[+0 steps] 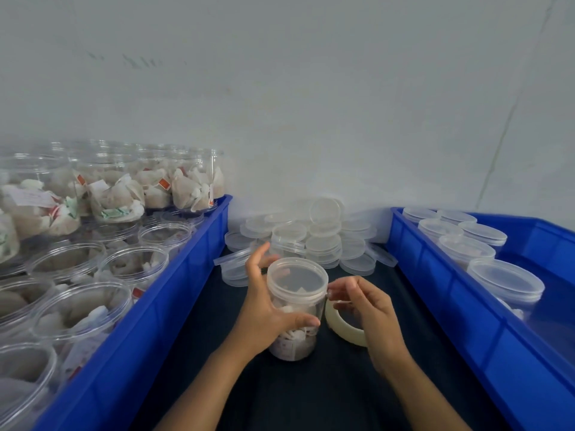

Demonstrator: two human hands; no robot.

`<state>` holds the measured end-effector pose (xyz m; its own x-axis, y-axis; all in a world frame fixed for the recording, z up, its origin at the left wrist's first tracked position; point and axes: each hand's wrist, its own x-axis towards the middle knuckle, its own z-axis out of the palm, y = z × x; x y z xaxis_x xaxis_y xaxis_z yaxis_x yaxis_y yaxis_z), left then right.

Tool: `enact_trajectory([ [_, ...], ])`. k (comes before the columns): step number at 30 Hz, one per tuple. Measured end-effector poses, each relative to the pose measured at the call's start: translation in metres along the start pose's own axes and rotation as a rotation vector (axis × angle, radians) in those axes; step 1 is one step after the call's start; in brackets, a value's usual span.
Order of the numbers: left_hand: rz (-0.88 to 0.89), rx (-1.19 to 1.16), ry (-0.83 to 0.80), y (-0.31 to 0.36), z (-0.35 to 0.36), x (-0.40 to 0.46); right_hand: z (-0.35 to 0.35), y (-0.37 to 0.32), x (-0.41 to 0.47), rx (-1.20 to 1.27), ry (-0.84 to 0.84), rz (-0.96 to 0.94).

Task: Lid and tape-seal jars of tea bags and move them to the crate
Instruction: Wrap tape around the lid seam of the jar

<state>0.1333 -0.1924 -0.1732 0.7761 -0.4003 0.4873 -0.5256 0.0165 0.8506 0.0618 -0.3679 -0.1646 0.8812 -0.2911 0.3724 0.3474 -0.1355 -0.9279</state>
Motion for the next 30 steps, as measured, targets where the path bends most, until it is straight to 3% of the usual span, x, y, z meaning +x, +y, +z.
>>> enact_trajectory([
  [12, -0.088, -0.082, 0.008, -0.006, 0.003, -0.001, 0.011, -0.006, -0.005, 0.106, 0.006, 0.08],
  [20, -0.139, -0.207, -0.071, 0.005, 0.003, 0.003, 0.012, -0.021, -0.005, 0.141, -0.001, -0.057],
  [30, -0.155, -0.291, -0.133, 0.014, 0.008, 0.003, 0.019, -0.023, -0.007, 0.343, 0.036, -0.042],
])
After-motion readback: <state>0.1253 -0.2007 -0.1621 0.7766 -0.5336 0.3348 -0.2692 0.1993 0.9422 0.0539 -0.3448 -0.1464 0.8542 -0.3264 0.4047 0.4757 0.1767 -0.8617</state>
